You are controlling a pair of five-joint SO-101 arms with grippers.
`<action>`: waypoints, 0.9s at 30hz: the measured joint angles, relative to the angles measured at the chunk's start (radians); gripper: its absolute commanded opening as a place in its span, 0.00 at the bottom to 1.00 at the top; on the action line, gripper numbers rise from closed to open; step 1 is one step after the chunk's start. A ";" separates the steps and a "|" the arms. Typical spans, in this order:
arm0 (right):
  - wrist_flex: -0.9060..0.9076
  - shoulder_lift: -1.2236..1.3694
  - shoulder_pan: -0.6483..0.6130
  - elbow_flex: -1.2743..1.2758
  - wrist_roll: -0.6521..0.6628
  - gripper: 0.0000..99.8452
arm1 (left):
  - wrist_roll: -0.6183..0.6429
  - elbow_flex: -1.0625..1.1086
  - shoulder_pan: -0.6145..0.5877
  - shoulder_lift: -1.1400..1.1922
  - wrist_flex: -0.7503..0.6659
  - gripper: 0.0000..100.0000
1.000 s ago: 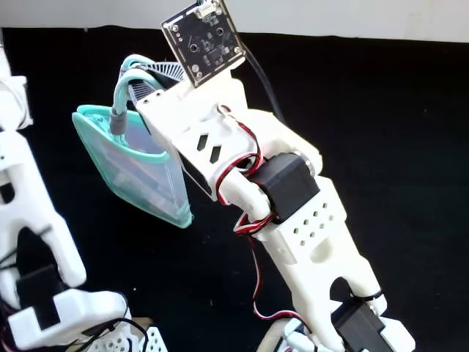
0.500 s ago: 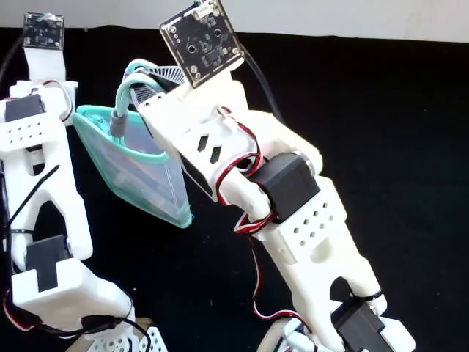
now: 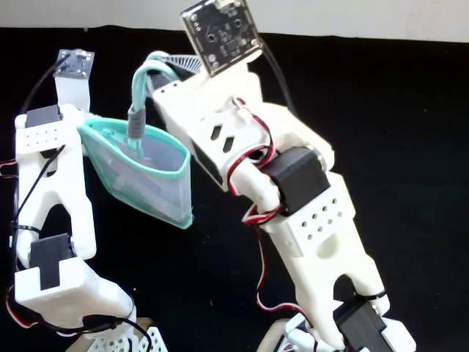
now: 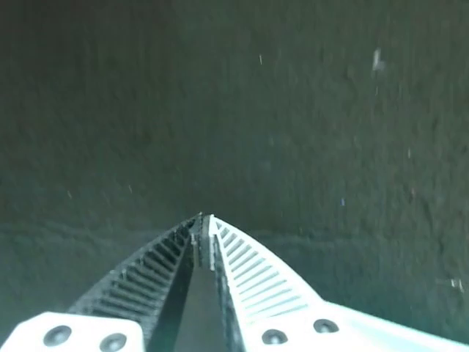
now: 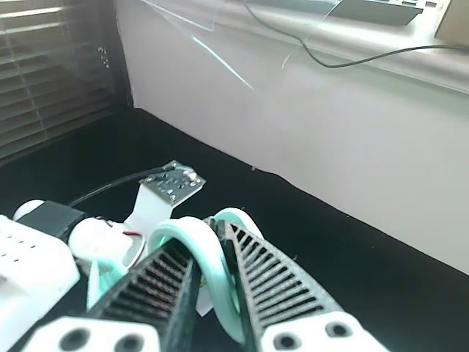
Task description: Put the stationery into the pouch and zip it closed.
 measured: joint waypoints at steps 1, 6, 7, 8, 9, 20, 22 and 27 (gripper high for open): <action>-0.009 0.000 0.003 0.000 0.000 0.01 | 0.000 0.002 0.005 0.000 0.015 0.01; -0.035 0.002 0.006 0.000 0.000 0.01 | 0.000 0.002 0.060 0.000 0.120 0.01; -0.035 0.002 0.006 0.000 0.000 0.01 | 0.000 0.002 0.074 0.000 0.143 0.01; -0.038 0.002 0.006 0.000 0.000 0.01 | 0.000 0.002 0.089 0.000 0.163 0.01; -0.048 0.002 0.006 0.000 0.000 0.01 | 0.000 0.002 0.103 0.000 0.181 0.01; -0.152 0.003 0.015 0.000 0.000 0.01 | 0.000 0.002 0.175 -0.002 0.258 0.01; -0.161 0.003 0.018 0.000 0.000 0.01 | 0.000 0.002 0.175 -0.002 0.259 0.01; -0.164 0.020 0.025 -0.069 0.000 0.01 | 0.000 0.041 0.175 -0.002 0.259 0.01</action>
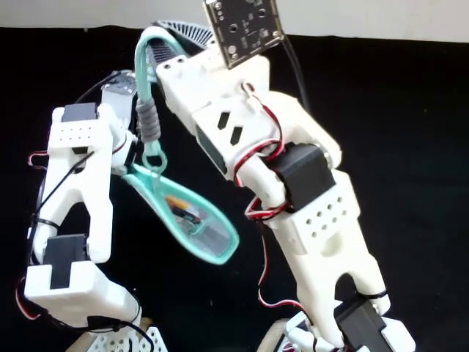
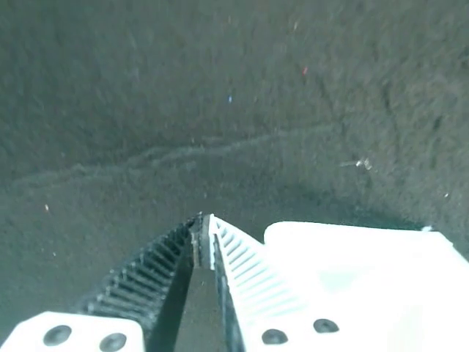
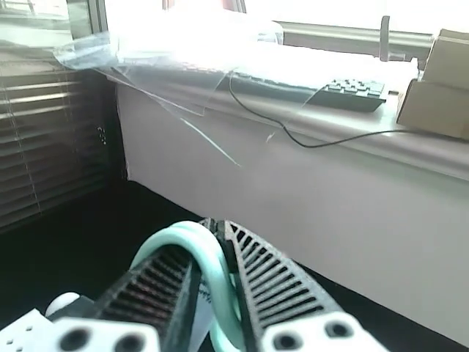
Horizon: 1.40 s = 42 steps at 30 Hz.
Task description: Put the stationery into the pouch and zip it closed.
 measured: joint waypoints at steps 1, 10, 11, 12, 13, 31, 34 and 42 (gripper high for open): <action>0.000 0.012 0.000 -0.031 0.000 0.01 | 0.002 0.012 0.000 0.000 0.000 0.01; 0.000 0.109 0.000 -0.226 0.002 0.01 | 0.000 0.054 0.011 0.002 0.002 0.01; 0.000 0.109 0.000 -0.226 0.002 0.01 | 0.000 0.054 0.011 0.002 0.002 0.01; 0.000 0.109 0.000 -0.226 0.002 0.01 | -0.002 0.054 0.011 0.002 0.002 0.01; 0.000 0.109 0.000 -0.226 0.002 0.01 | -0.002 0.054 0.011 0.002 0.002 0.01; 0.000 0.110 0.000 -0.233 0.003 0.01 | 0.000 0.089 0.020 0.002 0.089 0.01; 0.002 0.110 0.000 -0.233 0.003 0.01 | 0.000 0.089 0.020 0.002 0.129 0.01; 0.002 0.110 0.000 -0.233 0.003 0.01 | 0.000 0.089 0.029 0.002 0.245 0.01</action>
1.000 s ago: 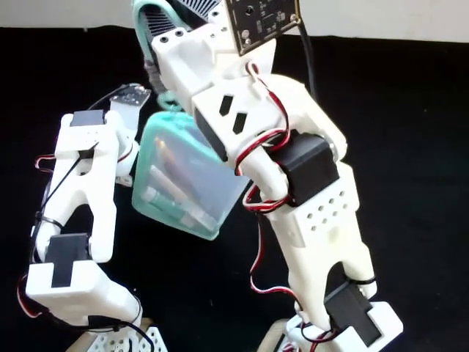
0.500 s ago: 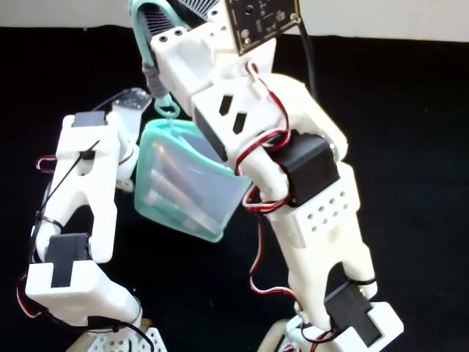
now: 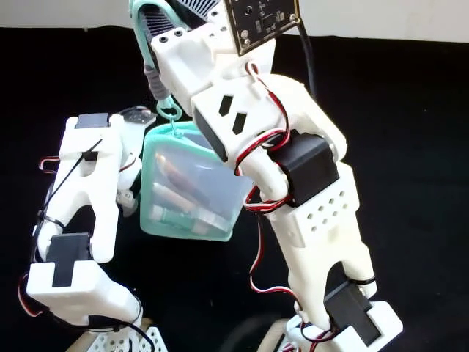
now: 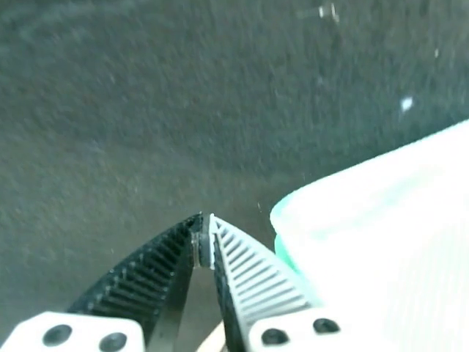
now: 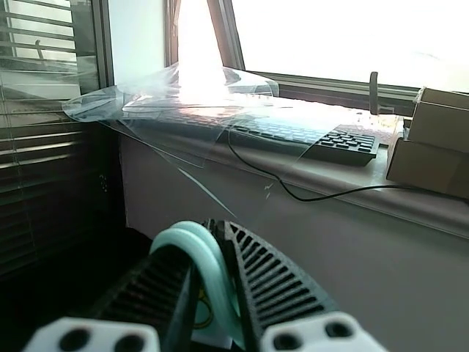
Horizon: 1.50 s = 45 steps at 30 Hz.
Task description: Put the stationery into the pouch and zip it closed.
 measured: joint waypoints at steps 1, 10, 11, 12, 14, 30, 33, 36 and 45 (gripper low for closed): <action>0.000 0.000 0.000 0.000 0.000 0.01 | 0.000 0.000 0.008 0.000 0.018 0.01; 0.000 0.000 0.000 0.000 0.000 0.01 | -0.008 0.043 0.120 0.000 0.106 0.01; 0.000 0.000 0.000 0.000 0.000 0.01 | -0.025 0.058 0.129 0.000 0.106 0.01; 0.000 0.000 0.000 0.000 0.000 0.01 | -0.037 0.077 0.137 0.000 0.106 0.01; 0.020 0.000 0.000 0.000 0.000 0.01 | -0.048 0.104 0.146 0.000 0.106 0.01; 0.331 -0.002 -0.006 -0.018 0.000 0.01 | -0.054 0.109 0.143 -0.002 0.089 0.01; 0.334 -0.002 -0.006 -0.018 0.000 0.01 | -0.054 0.087 0.110 -0.002 0.049 0.01; 0.334 -0.002 -0.006 -0.018 0.000 0.01 | -0.011 -0.006 0.012 -0.002 0.012 0.01; 0.334 -0.002 -0.006 -0.018 0.000 0.01 | 0.092 -0.457 -0.272 -0.002 -0.023 0.01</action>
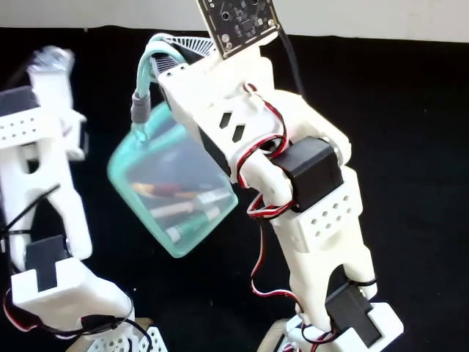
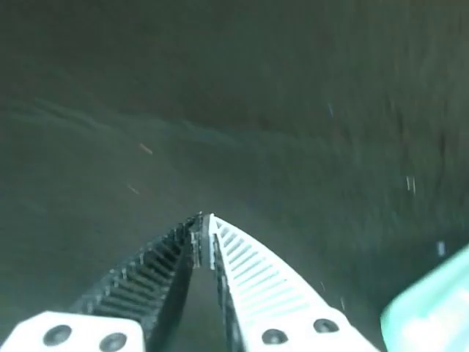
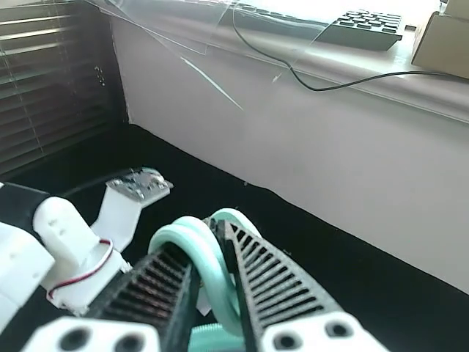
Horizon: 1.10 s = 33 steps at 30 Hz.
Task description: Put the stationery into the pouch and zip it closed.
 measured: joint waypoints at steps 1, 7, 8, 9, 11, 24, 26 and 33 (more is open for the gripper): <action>0.000 0.000 0.000 0.000 0.000 0.01 | 0.000 -0.040 -0.008 0.000 0.000 0.01; 0.015 0.000 -0.002 -0.002 0.000 0.01 | -0.002 -0.282 -0.040 -0.038 0.038 0.01; 0.028 0.000 -0.002 -0.002 0.000 0.01 | -0.002 -0.322 -0.040 -0.063 0.046 0.01; 0.040 0.000 -0.002 -0.002 0.000 0.01 | -0.002 -0.354 -0.040 -0.092 0.052 0.01; 0.058 0.000 -0.002 -0.002 0.000 0.01 | -0.002 -0.400 -0.040 -0.153 0.055 0.01; 0.127 -0.118 -0.002 -0.003 0.000 0.01 | -0.077 -0.416 -0.023 -0.463 0.167 0.11; 0.127 -0.118 -0.002 -0.003 0.000 0.01 | -0.110 -0.361 -0.006 -0.514 0.184 0.15; 0.127 -0.118 0.017 -0.003 0.000 0.01 | -0.219 0.023 0.146 -0.752 0.186 0.20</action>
